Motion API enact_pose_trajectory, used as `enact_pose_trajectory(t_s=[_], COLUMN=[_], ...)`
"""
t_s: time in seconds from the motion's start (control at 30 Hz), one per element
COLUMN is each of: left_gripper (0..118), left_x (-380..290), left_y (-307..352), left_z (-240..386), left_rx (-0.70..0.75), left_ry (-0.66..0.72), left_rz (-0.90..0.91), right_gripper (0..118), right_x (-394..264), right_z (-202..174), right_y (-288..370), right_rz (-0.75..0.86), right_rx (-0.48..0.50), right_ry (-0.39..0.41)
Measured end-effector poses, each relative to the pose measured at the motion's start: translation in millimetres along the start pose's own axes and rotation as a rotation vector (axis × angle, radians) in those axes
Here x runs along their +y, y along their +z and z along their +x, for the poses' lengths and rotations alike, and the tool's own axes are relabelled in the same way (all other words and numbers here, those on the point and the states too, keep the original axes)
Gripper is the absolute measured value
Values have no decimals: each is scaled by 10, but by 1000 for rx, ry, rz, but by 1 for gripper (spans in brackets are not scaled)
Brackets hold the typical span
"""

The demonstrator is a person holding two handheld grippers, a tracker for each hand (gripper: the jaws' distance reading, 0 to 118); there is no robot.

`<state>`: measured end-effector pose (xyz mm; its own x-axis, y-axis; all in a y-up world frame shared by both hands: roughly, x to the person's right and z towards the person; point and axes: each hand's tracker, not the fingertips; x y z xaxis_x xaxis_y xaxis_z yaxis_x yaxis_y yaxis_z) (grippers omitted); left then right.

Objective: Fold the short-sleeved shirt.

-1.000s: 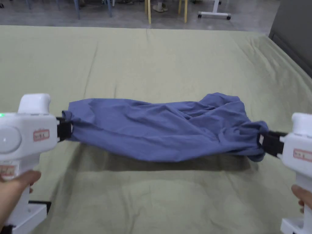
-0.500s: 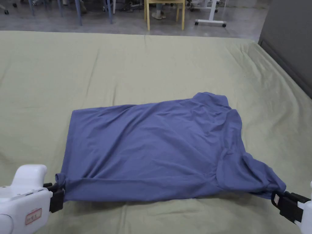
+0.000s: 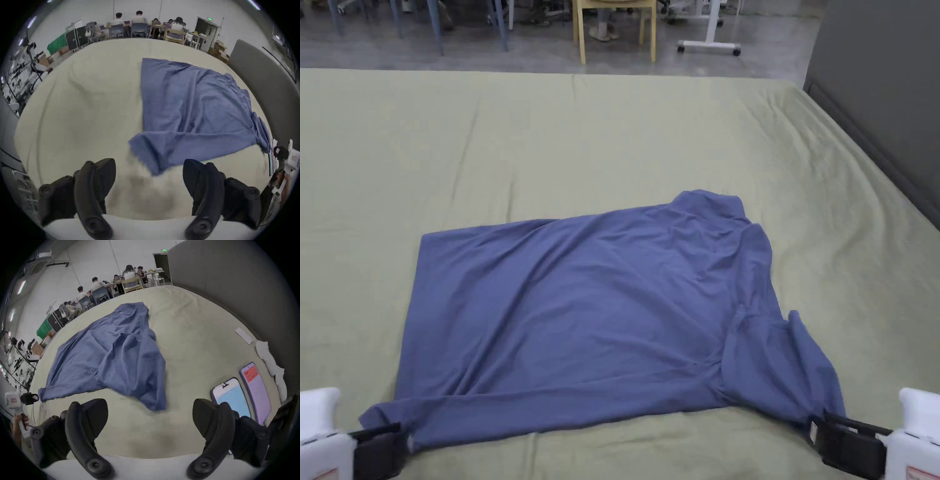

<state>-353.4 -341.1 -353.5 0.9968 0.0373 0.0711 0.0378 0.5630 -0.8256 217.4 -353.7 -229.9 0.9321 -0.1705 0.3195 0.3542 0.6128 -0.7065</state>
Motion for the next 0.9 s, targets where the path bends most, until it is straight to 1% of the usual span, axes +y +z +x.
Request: enact_pose_trajectory(t_s=[0.07,0.13,0.17,0.2,0.23,0.27,0.3,0.33,0.37,0.47,0.5,0.53,0.57,0.6,0.67,0.7,0.77,0.9], left_gripper=[95,94,76,38,0,0,0,0,0,0,5,41,95,102,102,102,102,102], left_x=[-109,-234,-329,-396,-427,-492,-512,-500,-486,-459,-411,-369,-329,-277,-202,-139,0,171], left_y=[380,758,986,1137,1224,1301,1348,1364,1356,1269,1191,1115,1012,824,518,367,27,-558], left_z=[-12,-19,36,107,200,334,388,410,437,464,443,421,392,378,354,353,364,355], left_rx=[19,-94,-154,-168,-136,-14,-15,-62,-71,-101,-118,-144,-179,-185,-171,-129,-91,-81], left_ry=[30,66,64,38,4,-25,-64,-100,-98,-75,-39,-5,22,36,27,6,-18,-42], left_rz=[53,125,182,228,241,250,254,224,209,217,204,184,149,111,128,95,73,9], right_gripper=[112,111,99,71,29,6,5,5,5,5,5,5,5,5,5,5,5,5], right_x=[-47,-109,-146,-172,-185,-227,-270,-280,-263,-264,-255,-251,-246,-242,-249,-248,-249,-255], right_z=[-66,-227,-318,-409,-490,-587,-631,-666,-706,-805,-826,-836,-836,-843,-859,-874,-897,-903], right_y=[243,494,618,715,768,791,833,864,869,858,854,848,849,847,828,819,792,675], right_rz=[31,92,123,145,142,135,169,179,156,159,159,160,160,153,150,144,131,100], right_rx=[-31,-27,-10,23,34,29,21,61,89,98,98,102,115,129,141,142,138,125], right_ry=[10,67,106,149,180,177,184,189,188,206,213,215,209,204,203,207,217,220])
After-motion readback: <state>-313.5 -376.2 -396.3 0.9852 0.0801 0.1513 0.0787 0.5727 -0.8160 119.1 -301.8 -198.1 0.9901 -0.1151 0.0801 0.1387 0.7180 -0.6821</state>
